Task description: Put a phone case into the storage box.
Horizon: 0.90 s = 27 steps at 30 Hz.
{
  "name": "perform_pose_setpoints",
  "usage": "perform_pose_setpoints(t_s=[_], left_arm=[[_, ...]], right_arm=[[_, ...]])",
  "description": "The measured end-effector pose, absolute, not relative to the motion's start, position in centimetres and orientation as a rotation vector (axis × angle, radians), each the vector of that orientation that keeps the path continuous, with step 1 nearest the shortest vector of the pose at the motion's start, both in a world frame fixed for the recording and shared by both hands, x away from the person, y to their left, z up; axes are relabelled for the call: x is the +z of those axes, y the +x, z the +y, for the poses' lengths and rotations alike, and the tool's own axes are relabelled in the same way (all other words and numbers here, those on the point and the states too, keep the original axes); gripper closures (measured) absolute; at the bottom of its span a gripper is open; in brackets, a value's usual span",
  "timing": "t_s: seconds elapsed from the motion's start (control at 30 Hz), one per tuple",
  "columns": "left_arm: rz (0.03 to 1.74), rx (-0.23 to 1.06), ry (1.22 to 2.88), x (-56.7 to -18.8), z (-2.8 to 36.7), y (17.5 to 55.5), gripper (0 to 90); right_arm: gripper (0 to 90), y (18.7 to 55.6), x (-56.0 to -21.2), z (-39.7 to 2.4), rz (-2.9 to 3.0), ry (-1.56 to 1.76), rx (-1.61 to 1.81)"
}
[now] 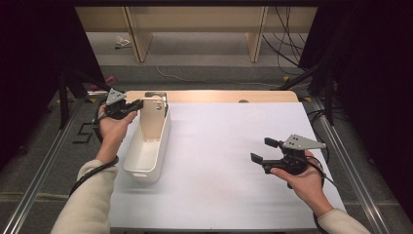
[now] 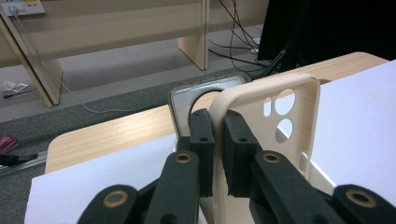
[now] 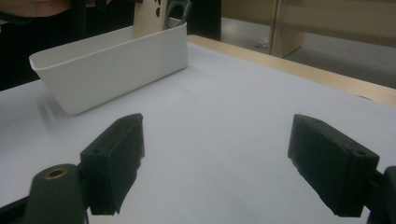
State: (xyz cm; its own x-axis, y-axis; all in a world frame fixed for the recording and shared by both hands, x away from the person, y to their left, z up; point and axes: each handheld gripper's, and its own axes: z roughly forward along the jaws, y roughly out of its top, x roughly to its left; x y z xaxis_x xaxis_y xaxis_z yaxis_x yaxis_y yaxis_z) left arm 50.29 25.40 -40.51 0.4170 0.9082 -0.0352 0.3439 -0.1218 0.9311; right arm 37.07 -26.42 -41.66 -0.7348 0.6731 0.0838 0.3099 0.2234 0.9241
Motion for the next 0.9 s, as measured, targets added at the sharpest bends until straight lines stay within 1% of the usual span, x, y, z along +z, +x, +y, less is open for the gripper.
perform_pose_setpoints(t_s=[0.53,0.73,0.8,0.83,0.9], left_arm=[[1.117,0.736,1.701,-40.7,25.5,50.8,81.7],[1.115,0.762,1.737,-40.9,25.4,51.4,78.9],[1.105,0.784,1.766,-41.0,25.3,51.7,75.9],[1.108,0.8,1.767,-41.0,25.2,51.9,72.8],[1.118,0.828,1.758,-40.8,25.2,52.2,60.6]], right_arm=[[19.4,37.1,-41.7,-26.4,2.171,0.916,1.516],[19.5,37.1,-41.7,-26.4,2.172,0.916,1.517],[19.4,37.1,-41.7,-26.4,2.173,0.917,1.517],[19.4,37.1,-41.7,-26.4,2.172,0.918,1.518],[19.4,37.1,-41.7,-26.4,2.173,0.918,1.518]])
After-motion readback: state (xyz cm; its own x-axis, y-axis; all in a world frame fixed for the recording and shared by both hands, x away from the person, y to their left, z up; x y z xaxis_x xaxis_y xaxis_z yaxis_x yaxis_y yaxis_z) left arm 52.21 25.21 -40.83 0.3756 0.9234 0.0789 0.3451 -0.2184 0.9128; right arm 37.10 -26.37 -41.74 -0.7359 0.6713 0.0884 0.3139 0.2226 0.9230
